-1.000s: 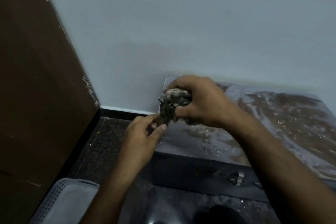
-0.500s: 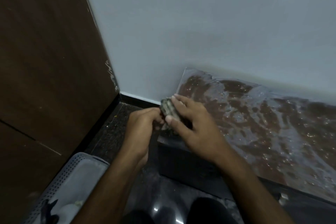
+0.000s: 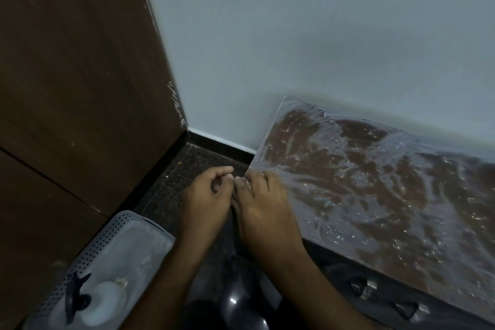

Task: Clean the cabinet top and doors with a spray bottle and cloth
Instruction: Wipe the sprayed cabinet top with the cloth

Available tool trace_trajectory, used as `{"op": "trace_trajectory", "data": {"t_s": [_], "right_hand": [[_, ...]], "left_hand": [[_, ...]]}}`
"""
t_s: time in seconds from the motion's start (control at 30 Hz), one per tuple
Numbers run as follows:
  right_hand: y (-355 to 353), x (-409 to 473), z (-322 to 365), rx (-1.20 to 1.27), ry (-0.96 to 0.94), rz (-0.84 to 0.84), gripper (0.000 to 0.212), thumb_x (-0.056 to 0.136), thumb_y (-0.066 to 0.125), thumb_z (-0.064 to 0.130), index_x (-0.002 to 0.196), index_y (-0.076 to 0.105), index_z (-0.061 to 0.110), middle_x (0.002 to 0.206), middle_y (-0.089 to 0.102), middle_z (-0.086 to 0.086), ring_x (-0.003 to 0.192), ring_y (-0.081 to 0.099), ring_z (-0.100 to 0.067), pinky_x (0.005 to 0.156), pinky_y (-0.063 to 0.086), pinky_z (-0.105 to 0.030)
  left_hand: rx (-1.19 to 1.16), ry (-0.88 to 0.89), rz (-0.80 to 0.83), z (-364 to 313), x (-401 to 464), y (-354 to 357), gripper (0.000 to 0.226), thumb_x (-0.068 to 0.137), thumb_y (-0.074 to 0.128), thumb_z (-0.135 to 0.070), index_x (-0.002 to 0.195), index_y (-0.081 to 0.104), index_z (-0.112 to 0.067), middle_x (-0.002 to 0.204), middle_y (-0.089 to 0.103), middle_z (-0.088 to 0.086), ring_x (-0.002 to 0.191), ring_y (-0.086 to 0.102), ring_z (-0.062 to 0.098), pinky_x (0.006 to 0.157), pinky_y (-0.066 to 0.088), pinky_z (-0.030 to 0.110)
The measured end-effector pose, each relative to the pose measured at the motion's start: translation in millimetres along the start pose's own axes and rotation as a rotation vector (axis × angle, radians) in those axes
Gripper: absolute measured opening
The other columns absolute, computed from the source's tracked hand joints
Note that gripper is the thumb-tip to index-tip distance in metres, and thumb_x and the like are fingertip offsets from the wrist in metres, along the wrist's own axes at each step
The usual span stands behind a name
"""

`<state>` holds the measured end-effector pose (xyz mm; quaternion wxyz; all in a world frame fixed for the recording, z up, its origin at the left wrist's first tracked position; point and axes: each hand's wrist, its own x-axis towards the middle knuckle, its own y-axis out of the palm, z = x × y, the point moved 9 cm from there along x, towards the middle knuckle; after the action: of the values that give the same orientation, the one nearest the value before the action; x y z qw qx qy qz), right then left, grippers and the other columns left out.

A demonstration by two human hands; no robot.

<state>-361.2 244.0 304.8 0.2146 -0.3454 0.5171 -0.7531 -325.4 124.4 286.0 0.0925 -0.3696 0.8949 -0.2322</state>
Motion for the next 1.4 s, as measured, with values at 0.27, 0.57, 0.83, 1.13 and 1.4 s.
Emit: {"op": "trace_trajectory", "data": {"t_s": [0.27, 0.57, 0.83, 1.13, 1.4], "right_hand": [[-6, 25, -27, 0.09, 0.083, -0.002, 0.033, 0.097, 0.048, 0.028, 0.12, 0.065, 0.013, 0.117, 0.061, -0.007, 0.111, 0.048, -0.024, 0.094, 0.049, -0.042], [-3, 27, -39, 0.182, -0.069, 0.059, 0.026, 0.1, 0.055, 0.027, 0.118, 0.07, 0.018, 0.121, 0.061, -0.003, 0.116, 0.047, -0.021, 0.099, 0.046, -0.038], [0, 2, 6, 0.274, -0.191, 0.099, 0.035, 0.1, 0.051, 0.026, 0.132, 0.061, 0.015, 0.128, 0.058, -0.002, 0.123, 0.043, -0.02, 0.106, 0.04, -0.031], [-5, 30, -42, 0.268, 0.011, 0.032, 0.03, 0.101, 0.05, 0.022, 0.128, 0.06, 0.011, 0.125, 0.058, -0.007, 0.12, 0.046, -0.022, 0.103, 0.038, -0.028], [-9, 36, -87, 0.27, 0.033, 0.012, 0.02, 0.094, 0.062, 0.02, 0.11, 0.071, 0.013, 0.114, 0.065, -0.004, 0.11, 0.056, -0.023, 0.099, 0.04, -0.028]], "left_hand": [[-0.079, -0.003, 0.048, -1, -3, 5, 0.021, 0.095, 0.056, -0.02, 0.108, 0.072, -0.026, 0.099, 0.069, -0.019, 0.086, 0.06, -0.015, 0.067, 0.041, 0.0], [-0.154, -0.036, 0.024, 3, 0, 2, 0.024, 0.096, 0.053, -0.018, 0.11, 0.072, -0.023, 0.108, 0.071, -0.01, 0.102, 0.064, 0.007, 0.092, 0.05, 0.029], [-0.185, -0.077, -0.031, 6, 8, -5, 0.024, 0.096, 0.053, -0.017, 0.116, 0.065, -0.02, 0.103, 0.067, -0.004, 0.091, 0.063, 0.008, 0.074, 0.049, 0.022], [-0.123, -0.044, 0.061, -1, 19, 29, 0.025, 0.097, 0.051, -0.016, 0.116, 0.067, -0.017, 0.113, 0.069, -0.002, 0.104, 0.063, 0.013, 0.092, 0.051, 0.032], [-0.09, -0.035, 0.139, -5, 33, 48, 0.021, 0.096, 0.054, -0.016, 0.106, 0.071, -0.02, 0.103, 0.072, -0.005, 0.095, 0.066, 0.011, 0.083, 0.054, 0.03]]}}
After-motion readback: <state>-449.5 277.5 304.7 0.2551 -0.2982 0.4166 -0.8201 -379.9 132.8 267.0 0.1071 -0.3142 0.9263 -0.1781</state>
